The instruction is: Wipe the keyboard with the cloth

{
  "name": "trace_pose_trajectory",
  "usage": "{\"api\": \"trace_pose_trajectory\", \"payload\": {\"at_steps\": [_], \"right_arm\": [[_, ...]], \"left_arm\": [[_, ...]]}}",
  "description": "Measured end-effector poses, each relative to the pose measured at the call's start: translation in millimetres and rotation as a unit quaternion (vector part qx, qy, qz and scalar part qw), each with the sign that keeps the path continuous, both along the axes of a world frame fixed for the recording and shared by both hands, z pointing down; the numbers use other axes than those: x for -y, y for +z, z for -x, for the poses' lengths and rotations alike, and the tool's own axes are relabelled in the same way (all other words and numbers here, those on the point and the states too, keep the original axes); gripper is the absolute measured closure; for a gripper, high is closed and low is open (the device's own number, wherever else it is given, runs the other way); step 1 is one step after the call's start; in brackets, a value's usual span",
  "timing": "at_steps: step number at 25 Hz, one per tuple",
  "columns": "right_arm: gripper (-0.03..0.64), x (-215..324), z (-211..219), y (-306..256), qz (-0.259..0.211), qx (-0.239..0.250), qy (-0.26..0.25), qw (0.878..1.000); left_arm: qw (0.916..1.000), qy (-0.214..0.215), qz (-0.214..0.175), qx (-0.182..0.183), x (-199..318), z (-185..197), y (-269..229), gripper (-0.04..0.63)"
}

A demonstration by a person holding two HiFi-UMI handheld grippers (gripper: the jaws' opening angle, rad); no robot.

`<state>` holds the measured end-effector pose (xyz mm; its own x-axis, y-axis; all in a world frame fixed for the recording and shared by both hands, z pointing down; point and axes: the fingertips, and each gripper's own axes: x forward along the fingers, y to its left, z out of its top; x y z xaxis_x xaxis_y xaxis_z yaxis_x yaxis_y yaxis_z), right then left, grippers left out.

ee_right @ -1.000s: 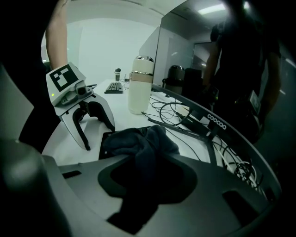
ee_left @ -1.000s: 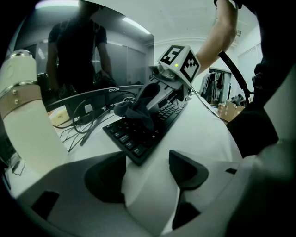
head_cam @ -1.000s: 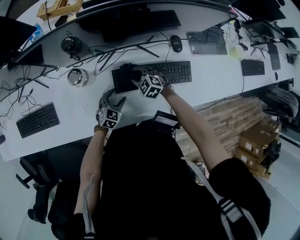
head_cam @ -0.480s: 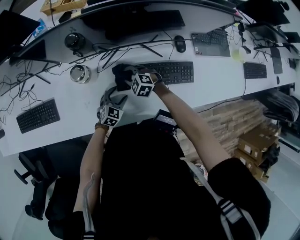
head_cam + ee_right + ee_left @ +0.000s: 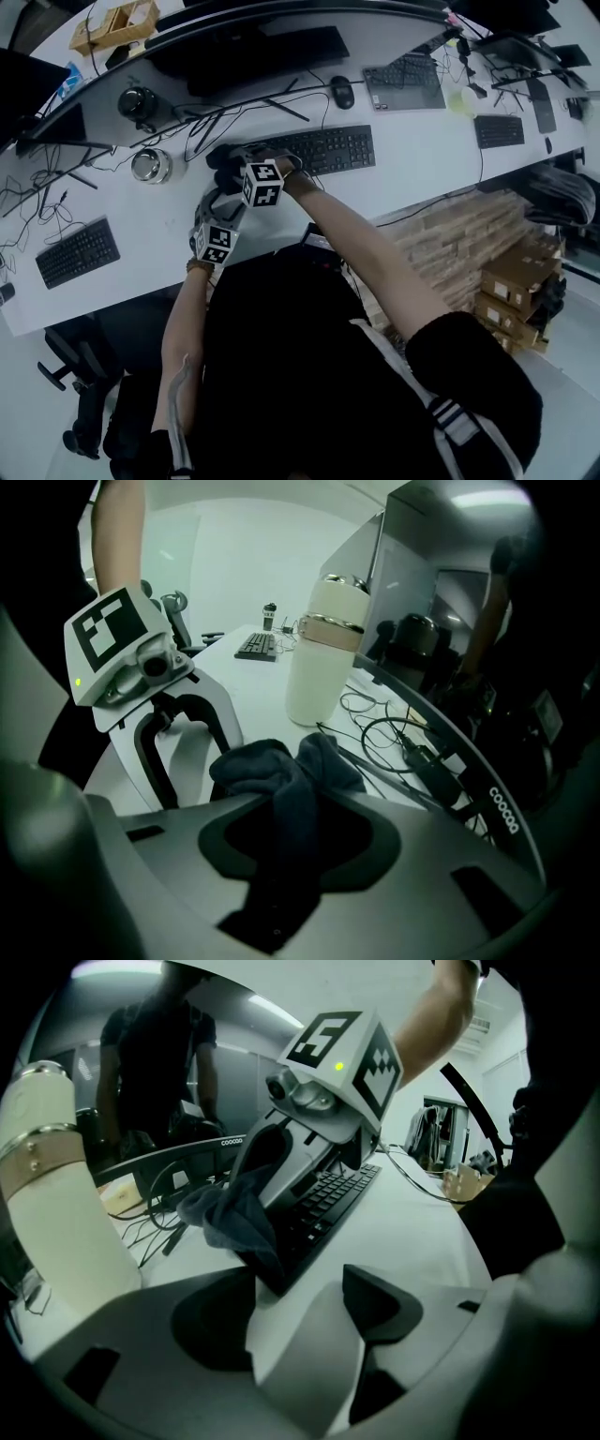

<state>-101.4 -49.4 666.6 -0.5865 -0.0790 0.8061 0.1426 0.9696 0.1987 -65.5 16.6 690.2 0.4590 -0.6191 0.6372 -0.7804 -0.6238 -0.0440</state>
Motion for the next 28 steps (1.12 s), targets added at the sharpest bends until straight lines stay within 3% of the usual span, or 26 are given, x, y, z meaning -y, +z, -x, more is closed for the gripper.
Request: {"api": "trace_pose_trajectory", "payload": {"at_steps": [2,4,7,10,12,15,17,19,22,23,24,28], "right_arm": [[0.512,3.1,3.7,-6.6,0.03,0.015,0.029,0.999],[0.511,16.1,0.8,-29.7,0.068,0.062,0.085,0.992],[0.507,50.1,-40.9,-72.7,0.088,0.143,0.183,0.969],[0.506,76.6,-112.4,-95.4,0.088,0.189,0.276,0.938],[0.506,88.4,-173.3,-90.8,0.101,0.201,0.355,0.907],[0.506,101.3,-277.4,-69.8,0.114,0.186,0.497,0.84],[0.501,106.6,-335.4,-61.2,0.1,0.172,0.564,0.802],[0.492,110.9,-368.2,-55.4,0.097,0.176,0.605,0.77],[0.459,114.8,-390.8,-48.5,0.138,0.217,0.65,0.715],[0.44,113.5,-396.1,-46.4,0.152,0.225,0.656,0.705],[0.431,111.2,-401.1,-45.2,0.157,0.226,0.657,0.702],[0.411,102.8,-417.8,-48.1,0.131,0.217,0.652,0.715]], "left_arm": [[1.0,-0.002,-0.004,-0.001,-1.4,3.6,0.4,0.31],[1.0,-0.005,-0.006,0.001,-2.5,4.2,-2.2,0.31],[0.9999,-0.003,-0.01,0.002,0.0,-1.2,-5.7,0.311],[0.9999,-0.001,-0.015,0.001,1.2,-0.6,-6.5,0.311],[0.9999,-0.001,-0.014,0.001,0.3,0.5,-6.4,0.311],[0.9999,-0.001,-0.011,0.001,0.7,-2.1,-5.1,0.311],[1.0,0.002,-0.006,0.0,1.4,-3.5,-2.6,0.311],[1.0,0.002,-0.002,0.003,0.4,1.1,-0.5,0.311],[1.0,-0.004,-0.008,0.004,-1.1,4.7,-2.8,0.311],[0.9999,-0.006,-0.009,0.003,-1.4,3.3,-3.7,0.311],[0.9999,-0.006,-0.009,0.003,-1.7,1.4,-3.7,0.311],[1.0,-0.003,-0.007,0.001,-1.5,-1.5,-3.8,0.311]]}}
